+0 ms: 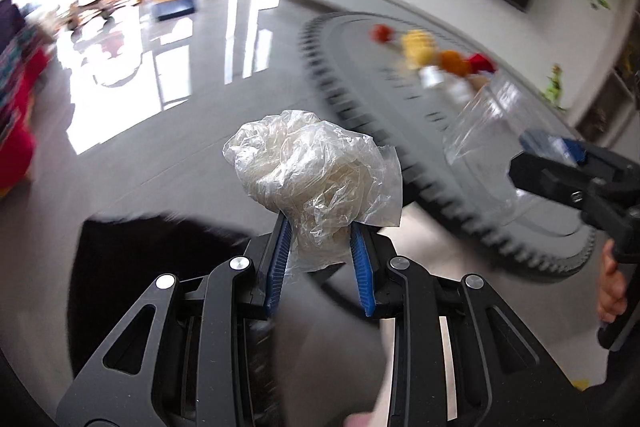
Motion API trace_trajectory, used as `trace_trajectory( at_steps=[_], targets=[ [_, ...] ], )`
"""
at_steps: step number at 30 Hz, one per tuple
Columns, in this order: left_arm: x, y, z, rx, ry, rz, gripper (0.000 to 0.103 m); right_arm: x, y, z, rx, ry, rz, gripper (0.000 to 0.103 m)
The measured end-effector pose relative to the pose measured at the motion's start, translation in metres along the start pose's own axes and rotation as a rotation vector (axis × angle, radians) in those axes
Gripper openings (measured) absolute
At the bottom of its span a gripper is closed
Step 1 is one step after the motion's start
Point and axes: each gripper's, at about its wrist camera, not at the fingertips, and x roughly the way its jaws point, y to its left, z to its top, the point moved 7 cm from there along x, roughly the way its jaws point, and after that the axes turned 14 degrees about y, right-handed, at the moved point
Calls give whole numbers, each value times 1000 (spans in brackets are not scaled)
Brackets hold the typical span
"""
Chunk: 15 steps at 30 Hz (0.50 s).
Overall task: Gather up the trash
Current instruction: 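Carry the tissue bag to the black trash bag and open the left tool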
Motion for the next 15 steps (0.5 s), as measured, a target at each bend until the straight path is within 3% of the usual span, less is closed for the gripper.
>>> trace_trajectory(
  at_steps=[8,10,11,15],
  targets=[
    [0,105,-64,-236,60,108,33,60,120,7,-187,142,195,84],
    [0,123,-77,-301,76,141,71,73,144,9,-203,182,248,85],
    [-1,135,-84,-352,77,173,96,77,151,10,-201,195,247,85],
    [-4,151,-94,-419,70,198,97,76,174,10,-208,185,266,85]
  ],
)
